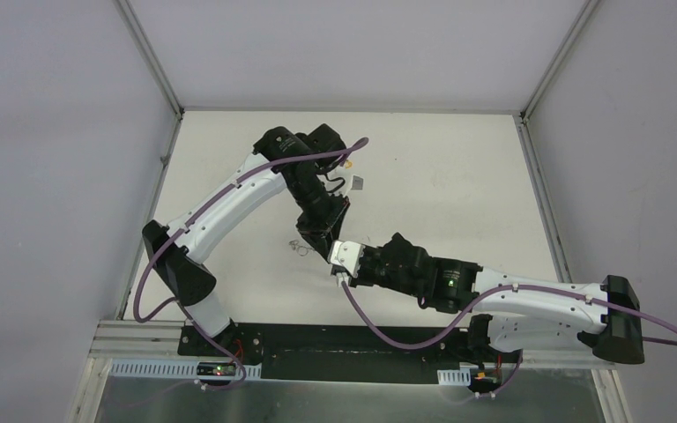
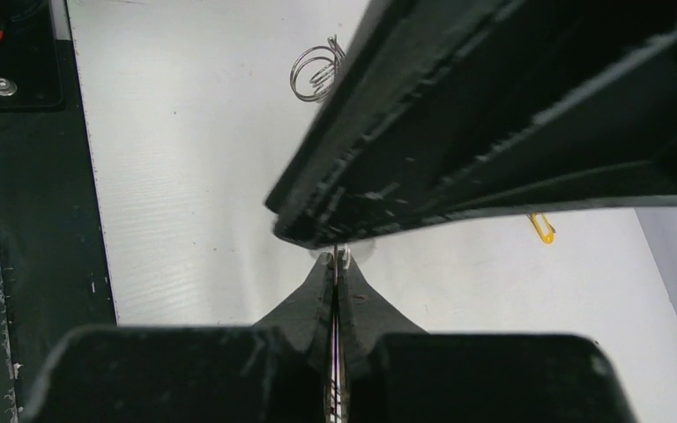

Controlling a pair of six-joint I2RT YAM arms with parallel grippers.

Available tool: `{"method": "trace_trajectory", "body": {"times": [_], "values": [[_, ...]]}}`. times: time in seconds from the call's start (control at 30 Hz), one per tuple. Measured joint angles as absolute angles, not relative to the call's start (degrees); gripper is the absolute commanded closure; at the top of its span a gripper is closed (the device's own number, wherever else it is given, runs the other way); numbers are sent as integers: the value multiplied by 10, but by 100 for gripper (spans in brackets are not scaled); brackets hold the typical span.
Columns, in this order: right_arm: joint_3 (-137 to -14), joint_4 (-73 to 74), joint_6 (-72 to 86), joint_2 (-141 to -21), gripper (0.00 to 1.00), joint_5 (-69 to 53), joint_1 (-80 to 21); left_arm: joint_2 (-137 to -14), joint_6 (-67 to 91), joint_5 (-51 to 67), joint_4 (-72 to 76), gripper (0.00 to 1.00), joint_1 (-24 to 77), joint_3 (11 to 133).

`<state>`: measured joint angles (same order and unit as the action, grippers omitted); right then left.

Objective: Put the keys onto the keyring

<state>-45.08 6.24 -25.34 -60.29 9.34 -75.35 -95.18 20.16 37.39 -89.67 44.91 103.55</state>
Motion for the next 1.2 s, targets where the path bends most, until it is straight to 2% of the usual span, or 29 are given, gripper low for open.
{"method": "trace_trajectory", "body": {"times": [0.13,0.47,0.7,0.77,0.93,1.07,1.2], "values": [[-451,63,-255,-603,100,97,-754,-967,194,373,-899,69,449,1081],[-451,63,-256,-603,100,97,-754,-967,182,340,-901,61,437,1117],[-451,63,-249,-603,100,96,-754,-931,170,260,-892,58,434,1143],[-451,63,-241,-602,100,96,-754,-882,172,239,-879,54,434,1110],[-451,63,-203,-595,100,93,-754,-659,188,203,-748,44,434,912],[-451,63,-164,-589,100,91,-754,-497,197,196,-594,42,434,746],[-451,73,-120,-588,100,92,-754,-412,173,204,-455,41,434,638]]}}
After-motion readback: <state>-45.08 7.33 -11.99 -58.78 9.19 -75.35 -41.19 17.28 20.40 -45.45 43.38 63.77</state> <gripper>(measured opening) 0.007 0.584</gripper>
